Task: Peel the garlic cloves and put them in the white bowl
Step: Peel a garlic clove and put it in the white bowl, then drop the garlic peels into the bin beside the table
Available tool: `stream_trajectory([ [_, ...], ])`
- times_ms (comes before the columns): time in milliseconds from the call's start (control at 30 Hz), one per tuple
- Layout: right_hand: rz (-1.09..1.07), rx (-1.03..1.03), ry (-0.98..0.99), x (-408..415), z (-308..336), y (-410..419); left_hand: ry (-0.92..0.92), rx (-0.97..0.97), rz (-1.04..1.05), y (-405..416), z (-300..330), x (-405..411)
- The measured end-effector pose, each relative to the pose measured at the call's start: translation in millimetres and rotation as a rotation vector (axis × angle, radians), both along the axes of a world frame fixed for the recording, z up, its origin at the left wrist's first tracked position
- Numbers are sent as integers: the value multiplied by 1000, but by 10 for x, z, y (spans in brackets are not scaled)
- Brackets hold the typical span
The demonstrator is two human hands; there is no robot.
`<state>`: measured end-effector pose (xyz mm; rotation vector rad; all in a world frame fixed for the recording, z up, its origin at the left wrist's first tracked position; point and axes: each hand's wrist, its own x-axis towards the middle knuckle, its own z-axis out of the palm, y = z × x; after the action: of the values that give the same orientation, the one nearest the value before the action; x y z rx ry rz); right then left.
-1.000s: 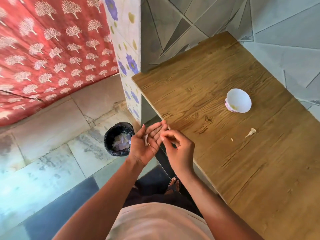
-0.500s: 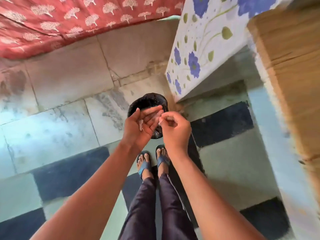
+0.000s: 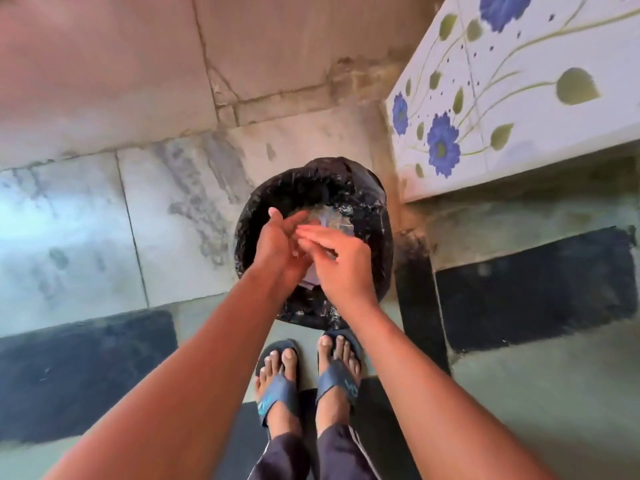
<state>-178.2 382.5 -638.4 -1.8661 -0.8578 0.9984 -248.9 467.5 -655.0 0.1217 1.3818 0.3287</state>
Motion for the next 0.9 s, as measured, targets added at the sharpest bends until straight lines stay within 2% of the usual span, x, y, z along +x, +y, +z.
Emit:
stream_trajectory([
  [100, 224, -134, 66, 33, -173, -19, -99, -29, 45, 74, -75, 8],
  [200, 185, -274, -102, 154, -225, 55, -138, -34, 69, 104, 18, 53],
  [267, 195, -208, -62, 142, -108, 132, -118, -42, 77, 102, 77, 90],
  [333, 314, -143, 55, 57, -23, 139, -82, -45, 43, 104, 143, 114],
  [400, 354, -176, 58, 59, -73, 121, -132, -56, 34, 112, 248, 113],
  [500, 198, -312, -95, 162, -201, 159, -203, -49, 4, 109, 325, 74],
  [533, 148, -285, -92, 148, -178, 174, -177, -32, -20, 96, 314, 69],
  [633, 264, -113, 32, 3, -28, 168, -58, -37, -6, 35, 278, 77],
  [733, 300, -225, -8, 27, -108, 116, -166, -89, -14, 9, 385, 7],
  [800, 223, -327, -91, 100, -64, 97, -172, -35, -58, -13, 615, -53],
  [900, 10, -259, -115, 136, 320, 80, -3, 154, -195, -85, 1113, -113],
])
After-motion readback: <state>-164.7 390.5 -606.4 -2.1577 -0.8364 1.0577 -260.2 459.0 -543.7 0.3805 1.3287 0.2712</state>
